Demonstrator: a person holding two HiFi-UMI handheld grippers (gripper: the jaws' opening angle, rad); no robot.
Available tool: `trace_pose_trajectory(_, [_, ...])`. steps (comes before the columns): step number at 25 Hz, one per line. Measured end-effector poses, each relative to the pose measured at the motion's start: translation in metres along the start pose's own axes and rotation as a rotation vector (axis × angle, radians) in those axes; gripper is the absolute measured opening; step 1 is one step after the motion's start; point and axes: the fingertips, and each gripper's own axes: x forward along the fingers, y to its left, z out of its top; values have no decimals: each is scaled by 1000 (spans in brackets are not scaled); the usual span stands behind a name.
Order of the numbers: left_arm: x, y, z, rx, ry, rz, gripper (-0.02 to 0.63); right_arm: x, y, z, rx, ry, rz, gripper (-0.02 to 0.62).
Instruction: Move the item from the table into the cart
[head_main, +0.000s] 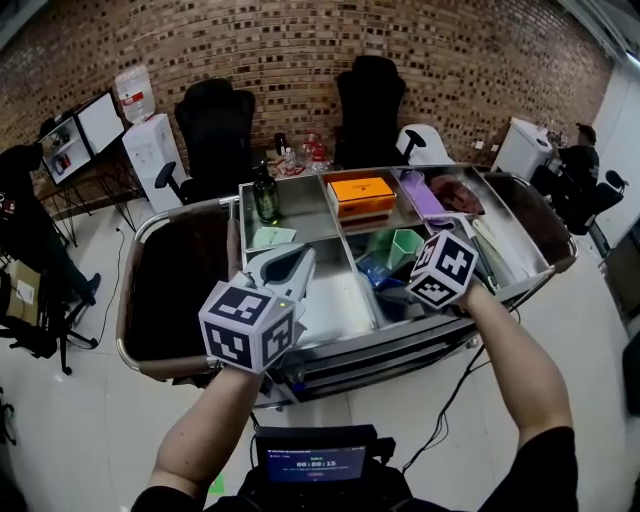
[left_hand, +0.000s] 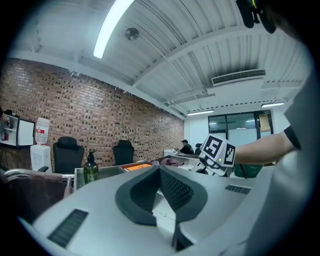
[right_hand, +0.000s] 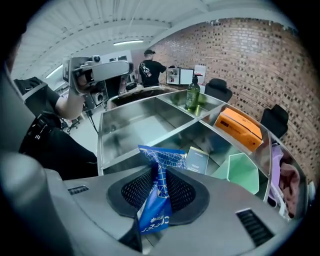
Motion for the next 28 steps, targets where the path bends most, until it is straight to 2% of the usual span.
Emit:
trace_pose_trajectory(4, [3, 0, -3, -10, -4, -12, 3, 4, 0, -6, -33, 5, 22, 117])
trace_pose_trajectory(6, [1, -2, -1, -6, -10, -18, 3, 3, 4, -7, -35, -4, 36, 171])
trace_pose_trajectory(9, [1, -3, 1, -3, -17, -19, 3, -4, 6, -2, -31, -58, 31, 172])
trace_pose_trajectory(17, [-27, -19, 13, -24, -49, -43, 3, -59, 18, 24, 37, -328, -65, 171])
trace_pose_trajectory(20, [-40, -21, 12, -3, -48, -43, 3, -85, 30, 36, 59, -455, -115, 170])
trace_pose_trajectory(24, [-55, -26, 5, 4, -32, -65, 3, -119, 51, 43, 66, -606, -224, 170])
trace_pose_trajectory(28, [-74, -33, -1, 49, -61, -79, 3, -146, 69, 40, 130, -781, -340, 170])
